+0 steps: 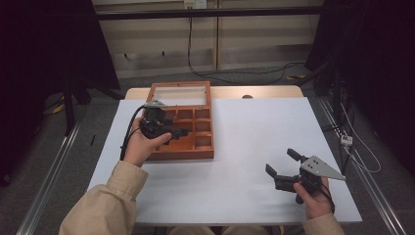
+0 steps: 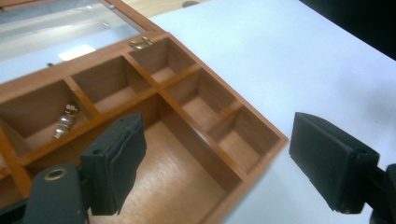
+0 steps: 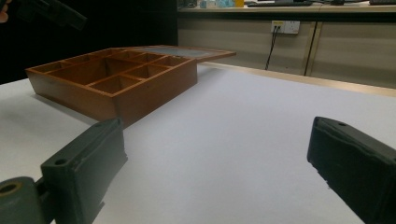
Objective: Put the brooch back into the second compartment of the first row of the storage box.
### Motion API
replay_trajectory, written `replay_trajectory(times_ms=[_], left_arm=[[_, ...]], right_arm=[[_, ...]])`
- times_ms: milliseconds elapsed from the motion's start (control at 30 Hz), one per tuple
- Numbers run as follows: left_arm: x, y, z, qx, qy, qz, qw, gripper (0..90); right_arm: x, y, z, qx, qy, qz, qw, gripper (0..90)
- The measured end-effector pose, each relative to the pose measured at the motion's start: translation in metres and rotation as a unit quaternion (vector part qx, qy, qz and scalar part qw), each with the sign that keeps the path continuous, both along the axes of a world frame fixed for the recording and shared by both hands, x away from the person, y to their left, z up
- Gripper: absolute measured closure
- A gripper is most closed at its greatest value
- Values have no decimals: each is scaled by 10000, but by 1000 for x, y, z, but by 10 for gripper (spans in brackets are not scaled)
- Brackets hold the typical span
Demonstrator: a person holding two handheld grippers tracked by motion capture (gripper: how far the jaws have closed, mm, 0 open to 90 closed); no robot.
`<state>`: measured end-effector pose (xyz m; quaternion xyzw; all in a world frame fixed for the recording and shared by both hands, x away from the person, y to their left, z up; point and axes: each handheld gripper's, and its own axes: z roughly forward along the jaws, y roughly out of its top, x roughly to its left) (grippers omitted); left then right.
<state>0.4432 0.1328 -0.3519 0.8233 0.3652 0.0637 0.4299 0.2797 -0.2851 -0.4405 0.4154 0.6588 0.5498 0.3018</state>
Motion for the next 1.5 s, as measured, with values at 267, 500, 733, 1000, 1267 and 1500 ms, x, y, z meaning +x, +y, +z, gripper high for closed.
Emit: replay_trajectory(times_ms=[267,500,733,1000,1267,1500], left_arm=[[-21,0,-1,-62,-48,-240,9997,171],[-41,6,-2,-199,-147,-341,9991,162],[-57,12,-10,-328,-107,-476,9983,148],[-67,16,-19,-385,-83,-541,9978,138],[-75,20,-29,-299,-117,-576,9978,128],[-82,26,-39,-288,-107,-606,9977,123]], right_arm=[[-3,0,4,6,-27,-17,10000,37],[-3,6,5,-24,-58,68,10000,37],[-1,10,5,-42,-46,135,9999,38],[-1,10,5,-51,-37,120,9999,37],[0,10,4,-33,-14,113,9999,38],[1,13,3,-66,-3,156,9999,38]])
